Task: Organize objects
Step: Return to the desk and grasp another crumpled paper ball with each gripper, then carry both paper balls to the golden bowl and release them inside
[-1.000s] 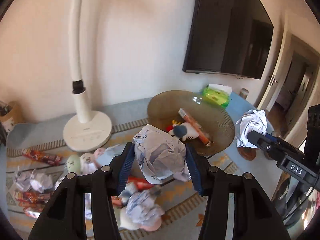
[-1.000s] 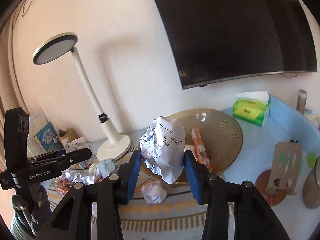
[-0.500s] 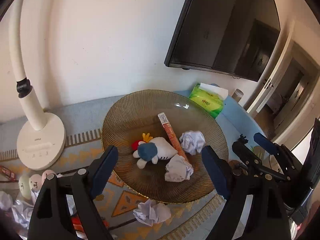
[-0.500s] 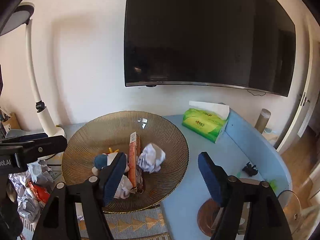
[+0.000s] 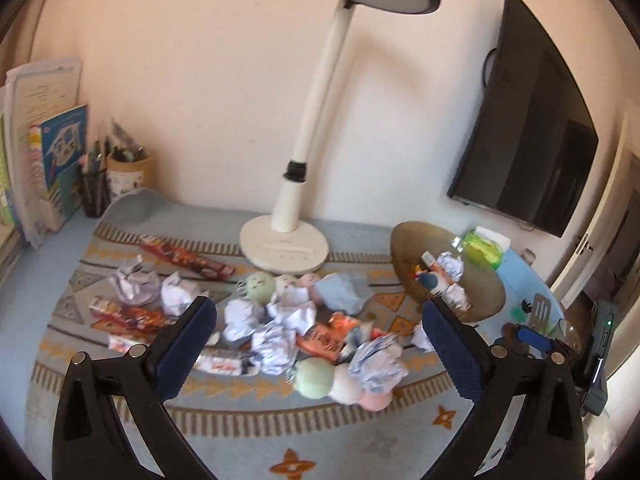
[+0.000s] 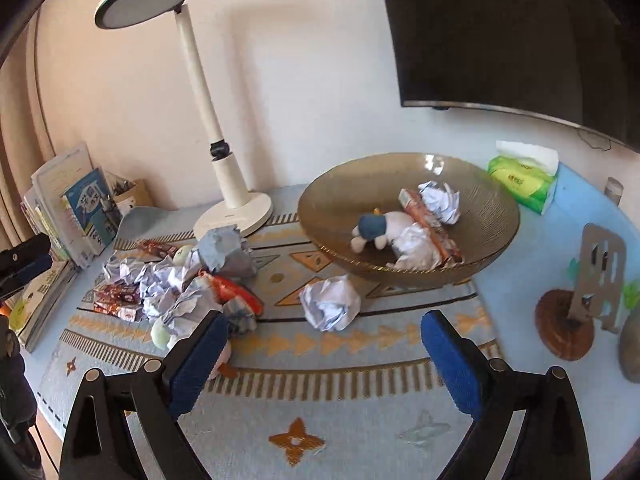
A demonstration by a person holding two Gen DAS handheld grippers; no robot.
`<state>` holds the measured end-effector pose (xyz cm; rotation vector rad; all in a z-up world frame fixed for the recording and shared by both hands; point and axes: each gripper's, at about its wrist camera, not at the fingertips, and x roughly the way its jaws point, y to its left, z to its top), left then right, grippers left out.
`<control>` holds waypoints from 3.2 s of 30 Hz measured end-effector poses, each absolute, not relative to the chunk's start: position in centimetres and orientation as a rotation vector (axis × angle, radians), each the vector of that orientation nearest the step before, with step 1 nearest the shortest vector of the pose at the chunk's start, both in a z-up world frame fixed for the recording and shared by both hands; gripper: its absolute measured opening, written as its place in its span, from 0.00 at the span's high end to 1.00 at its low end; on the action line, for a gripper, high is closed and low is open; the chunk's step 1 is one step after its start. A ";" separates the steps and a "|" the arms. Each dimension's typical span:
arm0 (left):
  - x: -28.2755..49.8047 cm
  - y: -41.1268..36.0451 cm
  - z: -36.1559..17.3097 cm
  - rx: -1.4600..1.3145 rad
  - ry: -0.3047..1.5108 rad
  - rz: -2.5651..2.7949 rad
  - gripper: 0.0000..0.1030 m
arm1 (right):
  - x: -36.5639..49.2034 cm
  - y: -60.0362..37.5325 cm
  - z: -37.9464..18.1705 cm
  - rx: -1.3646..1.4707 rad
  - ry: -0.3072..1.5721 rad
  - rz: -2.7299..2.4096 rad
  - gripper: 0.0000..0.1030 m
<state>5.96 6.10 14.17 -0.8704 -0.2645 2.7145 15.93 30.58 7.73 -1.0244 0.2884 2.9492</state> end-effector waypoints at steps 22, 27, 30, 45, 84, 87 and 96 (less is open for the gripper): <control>5.5 4.1 2.9 -1.162 0.110 2.850 0.01 | 13.2 28.8 2.1 -1.201 0.278 2.796 0.06; 5.5 3.8 2.9 -1.161 0.083 2.844 0.01 | 13.2 28.8 2.0 -1.212 0.288 2.792 0.06; 5.5 3.9 2.8 -1.165 0.087 2.843 0.01 | 13.3 28.8 2.0 -1.211 0.288 2.792 0.06; 5.0 3.7 2.8 -1.193 0.039 2.767 0.01 | 13.5 28.4 2.1 -1.190 0.276 2.789 0.06; -2.8 1.8 7.9 -1.120 -0.483 2.382 0.70 | 15.9 29.4 6.0 -1.048 0.377 2.926 0.50; -1.2 1.6 7.6 -1.153 -0.468 2.398 0.70 | 15.5 31.4 4.5 -1.056 0.470 2.880 0.50; -0.1 2.7 4.0 -1.263 -0.418 2.400 0.59 | 14.7 30.1 3.6 -1.131 0.354 2.910 0.50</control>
